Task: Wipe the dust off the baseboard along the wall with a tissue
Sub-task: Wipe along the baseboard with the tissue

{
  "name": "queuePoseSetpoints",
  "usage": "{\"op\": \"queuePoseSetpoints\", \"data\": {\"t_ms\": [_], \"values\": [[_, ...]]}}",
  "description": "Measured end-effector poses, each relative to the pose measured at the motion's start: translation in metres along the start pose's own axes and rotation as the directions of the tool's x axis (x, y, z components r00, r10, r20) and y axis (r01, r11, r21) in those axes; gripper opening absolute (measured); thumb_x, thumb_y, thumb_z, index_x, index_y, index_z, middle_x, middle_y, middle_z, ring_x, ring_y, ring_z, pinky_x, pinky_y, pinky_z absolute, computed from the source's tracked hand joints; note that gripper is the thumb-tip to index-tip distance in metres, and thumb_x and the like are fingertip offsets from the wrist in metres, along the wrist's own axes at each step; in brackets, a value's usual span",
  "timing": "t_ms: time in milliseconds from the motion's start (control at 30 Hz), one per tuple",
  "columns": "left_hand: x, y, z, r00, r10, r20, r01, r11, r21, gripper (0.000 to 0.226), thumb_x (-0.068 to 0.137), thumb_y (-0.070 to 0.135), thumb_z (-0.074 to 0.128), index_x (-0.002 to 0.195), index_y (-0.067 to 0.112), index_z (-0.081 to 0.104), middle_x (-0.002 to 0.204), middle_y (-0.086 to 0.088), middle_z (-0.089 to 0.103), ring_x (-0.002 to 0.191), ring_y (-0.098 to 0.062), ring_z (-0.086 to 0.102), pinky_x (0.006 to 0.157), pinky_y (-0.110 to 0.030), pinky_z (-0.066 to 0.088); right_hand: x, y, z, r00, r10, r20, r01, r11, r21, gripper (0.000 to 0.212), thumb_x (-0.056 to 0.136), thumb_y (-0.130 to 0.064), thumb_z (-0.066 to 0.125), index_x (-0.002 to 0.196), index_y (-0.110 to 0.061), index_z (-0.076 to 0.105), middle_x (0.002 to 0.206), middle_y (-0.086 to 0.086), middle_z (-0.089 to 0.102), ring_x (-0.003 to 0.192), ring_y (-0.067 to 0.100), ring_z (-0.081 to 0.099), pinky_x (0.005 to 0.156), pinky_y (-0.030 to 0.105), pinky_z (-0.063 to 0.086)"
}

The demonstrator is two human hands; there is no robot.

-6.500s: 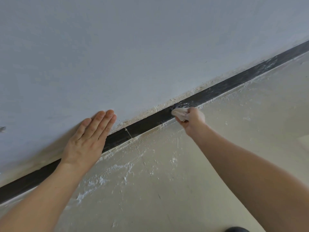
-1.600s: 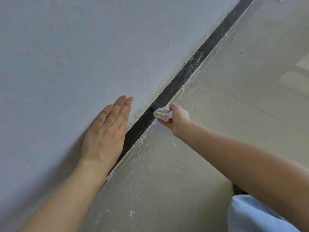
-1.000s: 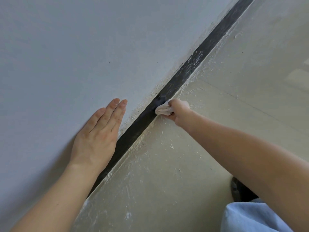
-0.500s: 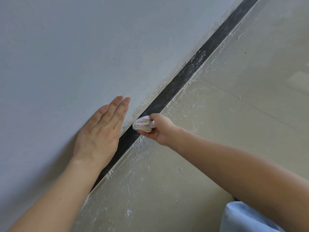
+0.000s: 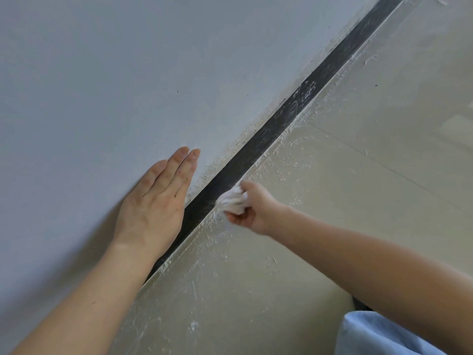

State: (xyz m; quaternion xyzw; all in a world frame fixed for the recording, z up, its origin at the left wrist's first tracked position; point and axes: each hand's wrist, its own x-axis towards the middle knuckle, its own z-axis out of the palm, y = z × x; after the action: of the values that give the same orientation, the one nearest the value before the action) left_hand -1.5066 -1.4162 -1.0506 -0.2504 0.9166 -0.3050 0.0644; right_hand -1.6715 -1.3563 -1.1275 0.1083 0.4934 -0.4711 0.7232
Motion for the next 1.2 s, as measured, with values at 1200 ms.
{"op": "queuePoseSetpoints", "data": {"t_ms": [1200], "values": [[0.089, 0.019, -0.001, 0.987, 0.117, -0.108, -0.074, 0.939, 0.336, 0.06, 0.09, 0.005, 0.009, 0.15, 0.002, 0.006, 0.159, -0.007, 0.003, 0.145, -0.02, 0.002, 0.115, -0.037, -0.007, 0.032, 0.017, 0.021, 0.966, 0.185, 0.18, -0.213, 0.965, 0.154, 0.02, 0.093, 0.004, 0.04, 0.1, 0.009, 0.058, 0.104, 0.029, 0.065, 0.096, 0.036, 0.064, 0.086, 0.04, 0.056]]}}
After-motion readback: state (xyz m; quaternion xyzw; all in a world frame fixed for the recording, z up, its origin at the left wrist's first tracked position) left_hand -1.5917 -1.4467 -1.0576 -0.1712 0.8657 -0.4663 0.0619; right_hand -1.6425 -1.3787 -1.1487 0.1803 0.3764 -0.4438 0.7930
